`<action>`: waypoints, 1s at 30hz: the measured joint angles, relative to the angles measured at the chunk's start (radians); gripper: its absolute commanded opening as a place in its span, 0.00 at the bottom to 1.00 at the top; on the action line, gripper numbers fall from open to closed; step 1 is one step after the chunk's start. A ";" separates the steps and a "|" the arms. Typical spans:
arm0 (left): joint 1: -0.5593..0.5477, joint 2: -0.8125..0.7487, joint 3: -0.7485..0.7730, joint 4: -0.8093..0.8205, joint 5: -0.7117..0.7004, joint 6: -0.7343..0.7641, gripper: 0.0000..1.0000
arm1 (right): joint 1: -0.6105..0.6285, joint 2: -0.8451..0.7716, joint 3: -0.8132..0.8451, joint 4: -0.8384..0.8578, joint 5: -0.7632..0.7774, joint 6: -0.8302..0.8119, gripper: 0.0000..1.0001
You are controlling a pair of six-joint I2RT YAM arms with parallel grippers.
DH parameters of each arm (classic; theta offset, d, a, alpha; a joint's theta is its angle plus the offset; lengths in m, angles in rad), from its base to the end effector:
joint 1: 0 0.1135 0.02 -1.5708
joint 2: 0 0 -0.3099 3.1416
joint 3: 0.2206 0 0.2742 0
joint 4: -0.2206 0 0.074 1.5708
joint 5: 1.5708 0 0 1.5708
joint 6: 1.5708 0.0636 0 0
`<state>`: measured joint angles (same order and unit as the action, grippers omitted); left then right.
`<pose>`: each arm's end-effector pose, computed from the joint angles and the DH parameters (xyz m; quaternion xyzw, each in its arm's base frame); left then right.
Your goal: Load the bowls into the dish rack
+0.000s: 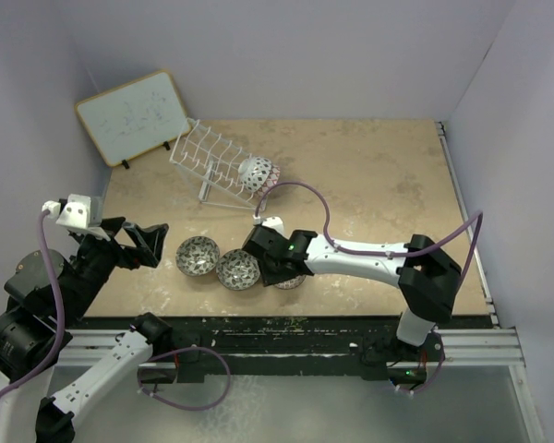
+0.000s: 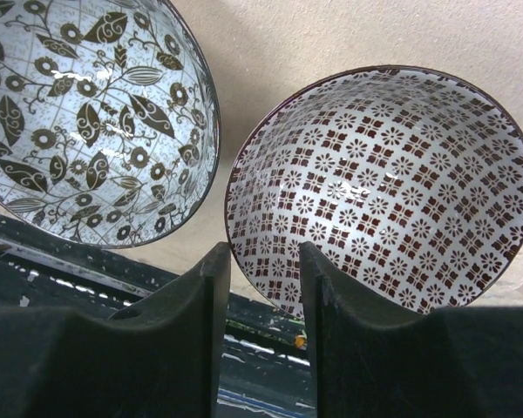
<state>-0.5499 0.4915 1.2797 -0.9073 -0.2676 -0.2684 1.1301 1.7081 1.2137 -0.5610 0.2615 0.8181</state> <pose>0.0320 0.0001 0.4757 0.0163 0.7463 -0.1702 0.6432 0.1826 0.3486 0.2285 -0.1161 0.9522 0.1382 0.2463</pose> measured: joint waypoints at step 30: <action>0.000 -0.002 -0.015 0.000 -0.011 0.000 0.99 | -0.005 0.038 0.055 -0.100 0.146 -0.015 0.00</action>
<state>-0.5499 0.4892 1.2648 -0.9073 -0.2783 -0.2687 1.1248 1.7458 1.2686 -0.6613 0.4076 0.8032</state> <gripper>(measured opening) 0.990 0.026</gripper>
